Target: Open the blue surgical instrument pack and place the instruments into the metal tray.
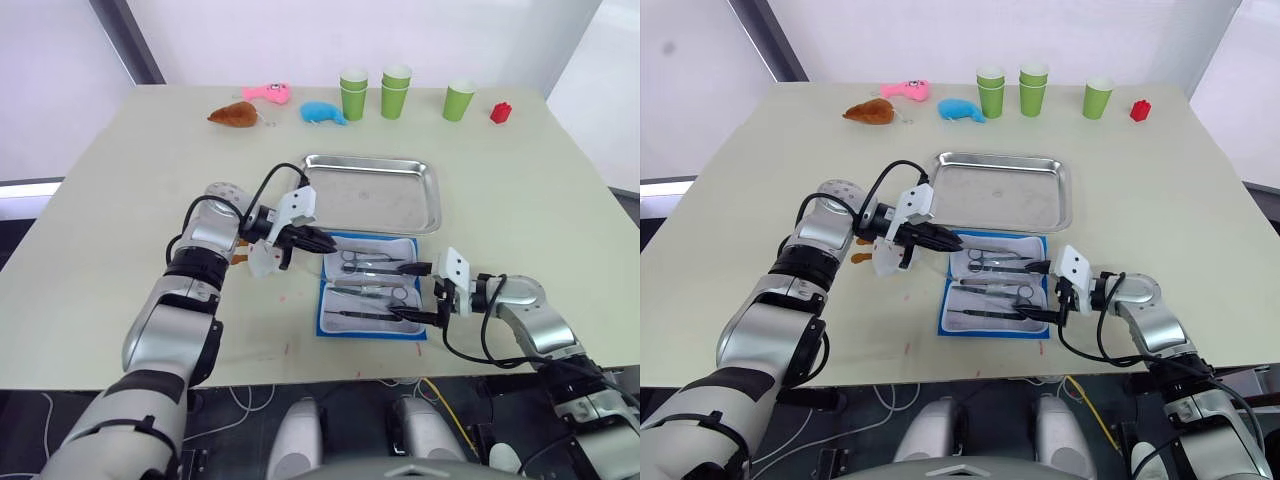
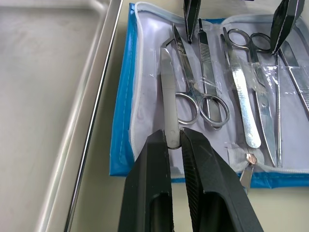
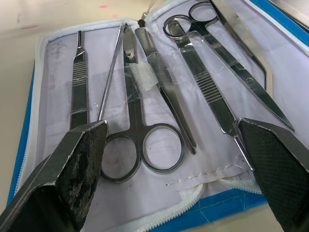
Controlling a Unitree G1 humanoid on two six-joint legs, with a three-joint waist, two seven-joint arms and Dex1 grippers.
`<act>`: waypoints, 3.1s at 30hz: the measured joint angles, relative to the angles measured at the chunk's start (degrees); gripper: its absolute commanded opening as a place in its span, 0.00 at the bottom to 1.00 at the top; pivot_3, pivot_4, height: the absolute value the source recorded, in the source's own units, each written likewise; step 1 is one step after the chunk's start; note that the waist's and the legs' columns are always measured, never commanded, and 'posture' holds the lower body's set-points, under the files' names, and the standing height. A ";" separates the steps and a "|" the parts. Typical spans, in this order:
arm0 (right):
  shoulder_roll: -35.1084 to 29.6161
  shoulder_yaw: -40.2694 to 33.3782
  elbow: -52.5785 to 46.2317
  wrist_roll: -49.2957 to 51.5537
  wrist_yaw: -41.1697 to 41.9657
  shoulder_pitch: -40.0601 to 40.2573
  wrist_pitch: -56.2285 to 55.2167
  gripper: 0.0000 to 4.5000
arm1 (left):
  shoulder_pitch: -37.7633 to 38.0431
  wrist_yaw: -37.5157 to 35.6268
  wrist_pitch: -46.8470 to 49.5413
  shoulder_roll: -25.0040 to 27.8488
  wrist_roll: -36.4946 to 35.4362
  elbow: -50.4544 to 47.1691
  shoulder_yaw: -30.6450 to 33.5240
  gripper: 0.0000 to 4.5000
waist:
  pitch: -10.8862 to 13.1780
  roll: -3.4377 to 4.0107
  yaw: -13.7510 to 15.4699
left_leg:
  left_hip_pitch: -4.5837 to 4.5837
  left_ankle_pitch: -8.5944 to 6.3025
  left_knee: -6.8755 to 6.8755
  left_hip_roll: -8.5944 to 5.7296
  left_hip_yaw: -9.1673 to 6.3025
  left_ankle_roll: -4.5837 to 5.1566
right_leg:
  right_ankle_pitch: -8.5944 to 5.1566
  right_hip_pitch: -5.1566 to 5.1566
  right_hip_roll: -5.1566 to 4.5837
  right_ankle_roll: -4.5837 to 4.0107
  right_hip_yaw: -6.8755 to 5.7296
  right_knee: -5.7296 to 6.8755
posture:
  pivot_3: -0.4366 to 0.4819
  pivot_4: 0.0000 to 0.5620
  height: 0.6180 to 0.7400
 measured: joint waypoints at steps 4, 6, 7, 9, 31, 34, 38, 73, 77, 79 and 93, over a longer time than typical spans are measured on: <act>-0.05 0.01 3.24 0.00 2.33 -1.53 -2.51 1.00 | 0.49 -0.16 0.53 0.63 -0.20 -1.37 0.00 0.01 | 0.00 0.00 0.05 | 0.00 0.00 0.00 0.00 0.01 0.00 | 0.00 0.02 -0.01 0.00 0.01 -0.01 | 0.48 0.27 1.00; -0.04 0.00 4.60 0.00 3.31 -2.15 -3.50 1.00 | 0.50 -0.33 0.96 0.94 -0.21 -2.15 -0.01 0.01 | 0.00 0.00 0.11 | 0.04 0.00 0.00 0.00 0.01 0.00 | 0.00 0.06 -0.01 0.00 0.00 -0.01 | 0.48 0.27 1.00; 0.01 0.01 5.04 0.00 3.53 -2.33 -3.81 1.00 | 0.52 -0.38 1.10 1.04 -0.23 -2.24 -0.01 0.01 | 0.00 0.00 0.12 | 0.07 0.00 0.00 0.00 0.01 0.00 | 0.00 0.08 -0.01 0.00 0.01 -0.01 | 0.48 0.27 1.00; 0.12 0.01 6.14 0.00 4.10 -2.75 -4.67 1.00 | 0.62 -0.44 1.35 1.21 -0.29 -2.58 -0.01 0.01 | 0.00 0.00 0.13 | 0.13 0.00 0.00 0.00 0.01 0.00 | 0.00 0.15 -0.01 0.00 0.01 -0.01 | 0.48 0.27 1.00; 1.84 -0.28 13.38 0.03 6.15 -4.26 -12.11 1.00 | 2.28 -1.05 3.58 6.70 -1.76 -8.29 -0.49 0.01 | -0.15 -0.21 0.09 | 0.64 0.00 -0.04 0.01 0.12 0.00 | -0.08 0.55 0.00 -0.12 0.16 0.00 | 0.48 0.27 1.00; 1.85 -0.28 13.50 0.03 6.22 -4.32 -12.12 1.00 | 2.27 -1.07 3.54 7.70 -1.65 -8.29 -0.58 0.01 | -0.16 -0.23 0.11 | 0.64 0.00 -0.04 0.01 0.12 0.00 | -0.12 0.55 -0.01 -0.19 0.16 0.00 | 0.48 0.27 1.00; 2.03 -0.28 13.91 0.03 6.34 -4.45 -12.33 1.00 | 2.28 -1.32 3.84 8.43 -1.70 -8.97 -0.65 0.01 | -0.20 -0.29 0.09 | 0.64 0.00 -0.04 0.02 0.12 0.00 | -0.14 0.55 -0.01 -0.22 0.17 0.00 | 0.48 0.27 1.00; 3.93 -1.01 19.56 0.29 7.10 -4.75 -18.57 1.00 | 1.52 16.86 21.09 6.79 -10.51 -15.39 4.77 0.01 | -0.77 -0.92 0.12 | 0.78 0.00 -0.14 0.08 0.16 0.00 | -0.19 0.57 0.02 -0.15 0.32 -0.01 | 0.48 0.27 1.00; 4.11 -1.01 19.56 0.29 7.11 -4.81 -18.65 1.00 | 3.52 27.55 26.24 2.44 -10.17 -18.44 6.61 0.01 | -0.86 -0.88 -0.06 | 0.85 0.00 -0.23 0.07 0.15 0.00 | -0.13 0.57 0.03 -0.23 0.40 -0.01 | 0.48 0.27 1.00; 4.12 -1.01 19.64 0.29 7.10 -4.83 -18.65 1.00 | 3.93 33.02 28.22 0.41 -8.90 -19.08 6.63 0.01 | -0.87 -0.90 0.01 | 0.85 0.00 -0.23 0.05 0.14 0.00 | -0.13 0.58 0.06 -0.22 0.39 -0.01 | 0.48 0.27 1.00; 4.86 -0.88 20.12 0.28 7.12 -5.27 -18.71 1.00 | 5.38 66.27 41.18 -11.98 -3.30 -19.14 8.91 0.01 | -0.87 -0.90 -0.62 | 0.91 0.00 -0.32 0.00 0.11 -0.01 | 0.01 0.57 0.13 -0.01 0.46 -0.04 | 0.48 0.27 1.00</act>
